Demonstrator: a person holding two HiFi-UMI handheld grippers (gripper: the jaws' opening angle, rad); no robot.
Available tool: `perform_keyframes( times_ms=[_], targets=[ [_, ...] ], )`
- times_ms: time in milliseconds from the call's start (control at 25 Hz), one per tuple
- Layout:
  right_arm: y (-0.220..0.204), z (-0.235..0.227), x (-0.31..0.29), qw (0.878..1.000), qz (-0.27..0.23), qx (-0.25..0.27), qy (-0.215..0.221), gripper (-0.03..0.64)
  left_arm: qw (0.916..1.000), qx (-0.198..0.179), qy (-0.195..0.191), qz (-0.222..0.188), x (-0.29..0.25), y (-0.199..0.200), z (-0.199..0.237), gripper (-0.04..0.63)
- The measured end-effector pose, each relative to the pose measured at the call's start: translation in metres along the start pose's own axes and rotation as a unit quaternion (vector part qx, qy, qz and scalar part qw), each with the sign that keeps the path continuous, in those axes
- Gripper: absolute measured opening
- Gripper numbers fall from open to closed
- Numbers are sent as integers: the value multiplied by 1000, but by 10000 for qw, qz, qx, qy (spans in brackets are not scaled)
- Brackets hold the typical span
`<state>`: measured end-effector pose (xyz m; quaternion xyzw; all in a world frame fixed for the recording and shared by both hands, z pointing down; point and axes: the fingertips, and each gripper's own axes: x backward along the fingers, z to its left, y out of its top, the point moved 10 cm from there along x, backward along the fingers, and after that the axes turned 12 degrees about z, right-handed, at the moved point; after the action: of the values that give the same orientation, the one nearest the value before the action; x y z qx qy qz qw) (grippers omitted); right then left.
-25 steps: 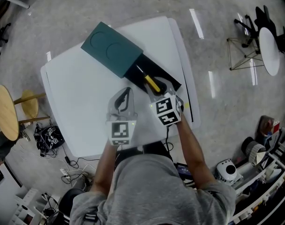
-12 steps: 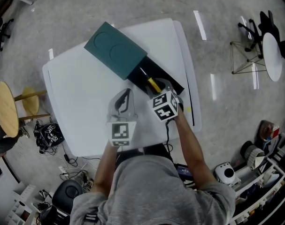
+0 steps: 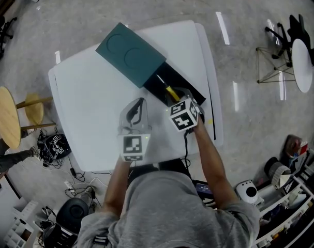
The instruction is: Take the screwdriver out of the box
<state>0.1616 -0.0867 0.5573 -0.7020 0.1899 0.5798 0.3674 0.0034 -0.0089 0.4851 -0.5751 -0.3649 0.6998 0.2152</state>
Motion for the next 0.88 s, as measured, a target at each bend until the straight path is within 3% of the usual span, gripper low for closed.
perform_keyframes(
  times_ms=[320,880],
  targets=[
    [-1,-2,3,10000,-51,-53,4,80,10000,24,42,-61,6,1,3,12],
    [-6,8,49,9979,-587,-120,-240,80,9991,-78,143,-396,40,8,-5,12]
  ],
)
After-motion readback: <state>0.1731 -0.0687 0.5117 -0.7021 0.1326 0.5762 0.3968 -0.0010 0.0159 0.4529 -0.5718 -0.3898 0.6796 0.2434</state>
